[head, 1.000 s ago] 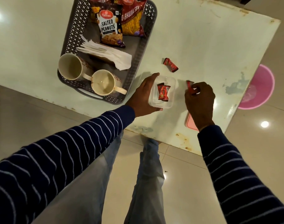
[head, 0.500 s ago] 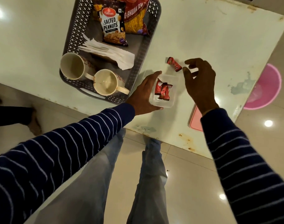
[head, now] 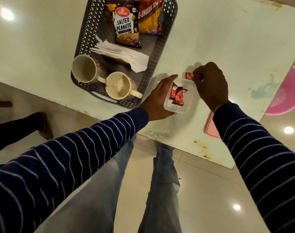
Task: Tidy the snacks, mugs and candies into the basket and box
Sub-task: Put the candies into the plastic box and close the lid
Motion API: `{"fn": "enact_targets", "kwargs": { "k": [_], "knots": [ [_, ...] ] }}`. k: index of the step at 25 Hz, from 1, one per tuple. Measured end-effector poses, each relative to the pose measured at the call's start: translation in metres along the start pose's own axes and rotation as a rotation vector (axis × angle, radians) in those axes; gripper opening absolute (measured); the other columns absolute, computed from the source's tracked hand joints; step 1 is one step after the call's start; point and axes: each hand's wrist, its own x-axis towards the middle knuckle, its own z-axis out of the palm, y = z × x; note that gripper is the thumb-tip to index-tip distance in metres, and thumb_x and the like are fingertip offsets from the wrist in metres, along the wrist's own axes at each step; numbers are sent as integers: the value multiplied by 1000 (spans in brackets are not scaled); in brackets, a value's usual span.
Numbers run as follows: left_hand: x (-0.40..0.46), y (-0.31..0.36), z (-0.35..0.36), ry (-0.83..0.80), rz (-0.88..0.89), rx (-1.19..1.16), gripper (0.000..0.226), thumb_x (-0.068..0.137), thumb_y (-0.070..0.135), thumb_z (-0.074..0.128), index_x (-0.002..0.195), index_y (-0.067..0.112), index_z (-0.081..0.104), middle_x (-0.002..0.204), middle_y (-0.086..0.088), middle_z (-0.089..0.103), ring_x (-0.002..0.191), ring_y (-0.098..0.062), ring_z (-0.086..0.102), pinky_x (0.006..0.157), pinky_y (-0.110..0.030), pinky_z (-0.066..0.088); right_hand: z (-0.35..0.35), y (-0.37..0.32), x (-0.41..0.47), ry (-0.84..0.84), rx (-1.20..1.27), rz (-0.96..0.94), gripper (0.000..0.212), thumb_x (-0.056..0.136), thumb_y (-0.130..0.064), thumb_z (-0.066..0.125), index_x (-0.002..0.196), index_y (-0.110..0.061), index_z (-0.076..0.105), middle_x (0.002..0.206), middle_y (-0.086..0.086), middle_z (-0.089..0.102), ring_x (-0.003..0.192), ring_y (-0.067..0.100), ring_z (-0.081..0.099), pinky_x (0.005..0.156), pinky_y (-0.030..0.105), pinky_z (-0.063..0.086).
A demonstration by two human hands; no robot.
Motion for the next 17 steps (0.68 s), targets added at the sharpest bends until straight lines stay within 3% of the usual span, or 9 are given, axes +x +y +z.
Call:
{"fn": "enact_targets", "kwargs": {
  "k": [2,4,6,9,11,13,15,17],
  "knots": [
    [1,0,-1,-2,1,0,112,65,36,88,150,12,20,149,-9,34,130,-8,34,103,-21,36,-7,1,-15,163,165,125,18,92,-22,62,104,-10,68,104,11,61,91,24,61,80,37,53],
    [4,1,0,-6,-8,-10,112,66,35,88,151,14,19,149,-8,33,133,-13,36,104,-24,37,-14,-9,-37,306,313,163,19,90,-22,66,103,-9,68,100,10,63,82,18,62,76,24,54],
    [8,3,2,-10,-21,-13,113,66,36,88,151,18,17,151,-6,31,136,-18,37,105,-28,37,-13,-27,-62,316,401,124,21,88,-24,70,103,-9,68,99,7,63,77,14,62,68,9,48],
    [15,8,6,-30,-22,-4,112,67,40,87,151,22,15,152,-5,31,137,-22,38,108,-36,41,-8,-37,-91,317,480,163,34,84,-35,75,111,-16,66,106,-2,60,80,6,59,64,5,44],
    [18,12,7,-44,-30,-31,113,66,40,87,151,22,15,151,-3,32,136,-21,40,106,-42,46,-7,-22,-102,424,526,332,43,83,-44,72,117,-19,64,113,-2,59,89,11,60,71,10,47],
    [20,13,8,-43,-31,-41,116,64,39,89,151,21,15,151,-3,31,136,-20,39,106,-42,46,-4,4,-114,462,381,564,58,80,-52,70,127,-20,57,125,2,54,109,21,56,89,28,50],
    [22,13,9,-53,-29,-31,118,63,39,89,151,20,14,151,-4,29,137,-21,37,108,-43,45,2,25,-131,320,201,766,81,73,-61,72,138,-22,43,140,7,43,124,32,46,97,50,47],
    [25,15,12,-64,-30,-7,115,65,40,88,152,20,14,152,-5,29,137,-23,37,108,-46,44,10,36,-145,167,151,781,95,67,-64,75,142,-26,33,145,9,35,128,39,41,97,57,46]
  ]
}}
